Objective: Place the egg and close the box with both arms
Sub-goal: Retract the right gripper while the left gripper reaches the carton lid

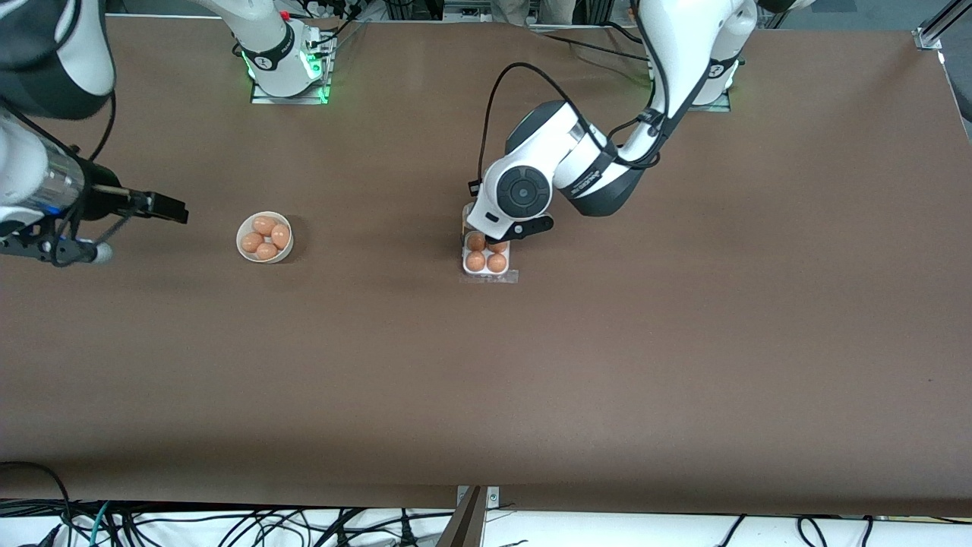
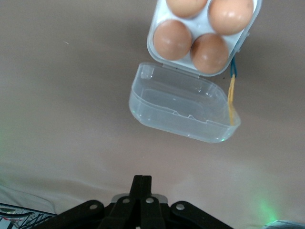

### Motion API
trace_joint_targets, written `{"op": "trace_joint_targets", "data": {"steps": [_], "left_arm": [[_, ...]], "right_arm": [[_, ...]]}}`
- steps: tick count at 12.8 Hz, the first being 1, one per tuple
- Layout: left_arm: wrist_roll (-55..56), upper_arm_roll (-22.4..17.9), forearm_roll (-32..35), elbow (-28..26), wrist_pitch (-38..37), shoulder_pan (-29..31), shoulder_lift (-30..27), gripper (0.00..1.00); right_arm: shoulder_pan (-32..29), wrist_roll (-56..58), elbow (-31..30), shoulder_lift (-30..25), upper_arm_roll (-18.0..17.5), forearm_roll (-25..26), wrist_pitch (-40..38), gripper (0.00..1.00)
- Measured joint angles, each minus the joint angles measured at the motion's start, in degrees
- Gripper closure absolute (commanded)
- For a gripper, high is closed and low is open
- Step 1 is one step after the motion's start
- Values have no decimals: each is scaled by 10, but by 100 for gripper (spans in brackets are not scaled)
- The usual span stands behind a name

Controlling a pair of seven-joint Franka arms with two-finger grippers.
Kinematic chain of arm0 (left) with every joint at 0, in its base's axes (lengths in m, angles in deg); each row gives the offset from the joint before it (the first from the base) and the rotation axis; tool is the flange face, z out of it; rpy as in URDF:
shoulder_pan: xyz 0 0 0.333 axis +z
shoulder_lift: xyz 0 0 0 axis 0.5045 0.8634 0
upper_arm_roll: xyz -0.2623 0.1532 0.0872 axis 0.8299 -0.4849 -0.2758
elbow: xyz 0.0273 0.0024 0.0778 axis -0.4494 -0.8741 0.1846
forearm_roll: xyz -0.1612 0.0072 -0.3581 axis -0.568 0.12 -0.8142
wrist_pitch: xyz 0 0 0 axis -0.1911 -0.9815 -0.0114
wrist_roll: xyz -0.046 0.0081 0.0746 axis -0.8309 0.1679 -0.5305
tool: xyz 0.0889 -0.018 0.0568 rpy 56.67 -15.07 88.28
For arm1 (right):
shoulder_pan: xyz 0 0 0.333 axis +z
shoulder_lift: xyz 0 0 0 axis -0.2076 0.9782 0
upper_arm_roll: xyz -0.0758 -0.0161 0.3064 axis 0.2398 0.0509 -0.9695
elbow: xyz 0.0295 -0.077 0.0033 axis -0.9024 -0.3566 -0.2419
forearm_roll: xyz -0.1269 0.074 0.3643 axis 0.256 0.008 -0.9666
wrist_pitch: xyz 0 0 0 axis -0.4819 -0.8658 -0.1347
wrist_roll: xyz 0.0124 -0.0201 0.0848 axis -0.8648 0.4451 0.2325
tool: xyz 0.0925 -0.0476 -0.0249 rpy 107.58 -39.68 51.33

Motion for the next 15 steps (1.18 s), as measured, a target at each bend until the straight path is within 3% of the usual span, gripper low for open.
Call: {"op": "trace_joint_targets", "data": {"steps": [4, 5, 8, 12, 15], "left_arm": [[1, 0, 0, 0, 11, -11, 22, 100], [1, 0, 0, 0, 24, -11, 25, 100], [0, -1, 0, 0, 61, -11, 35, 100], [0, -15, 0, 2, 84, -10, 39, 100], [-3, -34, 0, 25, 88, -8, 40, 100]], "right_arm": [[1, 46, 0, -8, -2, 8, -31, 0], [-16, 49, 0, -15, -16, 11, -38, 0], [-149, 51, -2, -32, -157, 30, -50, 0], [-277, 51, -17, -44, -296, 35, -51, 0], [-357, 51, -28, -58, -368, 35, -48, 0]]}}
